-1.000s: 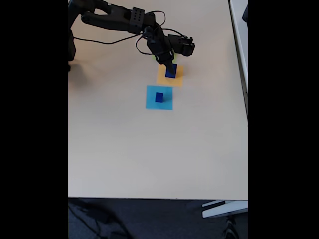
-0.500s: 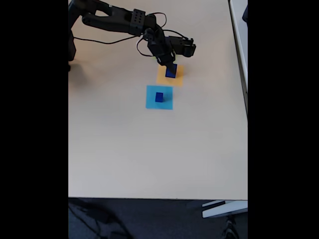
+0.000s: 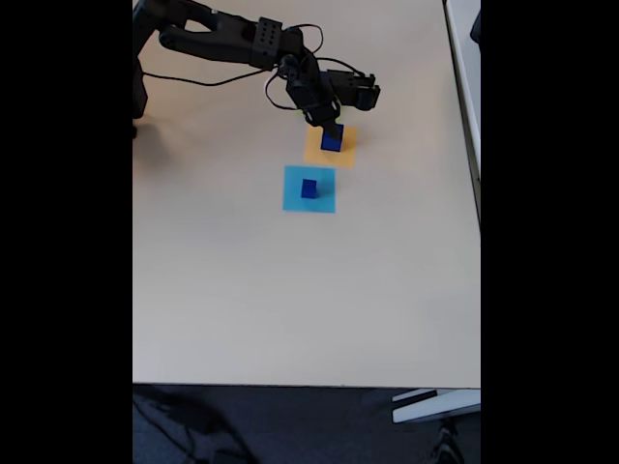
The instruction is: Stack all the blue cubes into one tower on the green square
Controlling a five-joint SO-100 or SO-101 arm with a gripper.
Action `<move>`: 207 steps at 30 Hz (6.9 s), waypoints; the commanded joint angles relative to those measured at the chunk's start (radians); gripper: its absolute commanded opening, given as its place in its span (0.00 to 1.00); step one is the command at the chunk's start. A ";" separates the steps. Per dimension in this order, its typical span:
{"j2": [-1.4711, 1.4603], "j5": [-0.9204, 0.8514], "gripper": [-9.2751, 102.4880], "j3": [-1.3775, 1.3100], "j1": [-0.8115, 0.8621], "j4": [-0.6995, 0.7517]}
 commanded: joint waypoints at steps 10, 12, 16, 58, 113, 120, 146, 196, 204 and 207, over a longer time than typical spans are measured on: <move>0.020 -0.025 0.10 -0.067 0.015 -0.006; 0.023 -0.025 0.10 -0.067 0.015 -0.006; 0.040 -0.038 0.10 -0.067 0.015 -0.005; 0.213 -0.112 0.10 0.166 0.245 -0.038; 0.147 -0.040 0.13 0.249 0.284 -0.140; 0.149 -0.048 0.18 0.245 0.282 -0.140; 0.219 -0.104 0.22 -0.026 0.202 0.058; -0.018 0.347 0.40 -0.094 -0.066 -0.040; -0.028 0.342 0.40 -0.094 -0.067 -0.043; -0.032 0.339 0.39 -0.092 -0.067 -0.043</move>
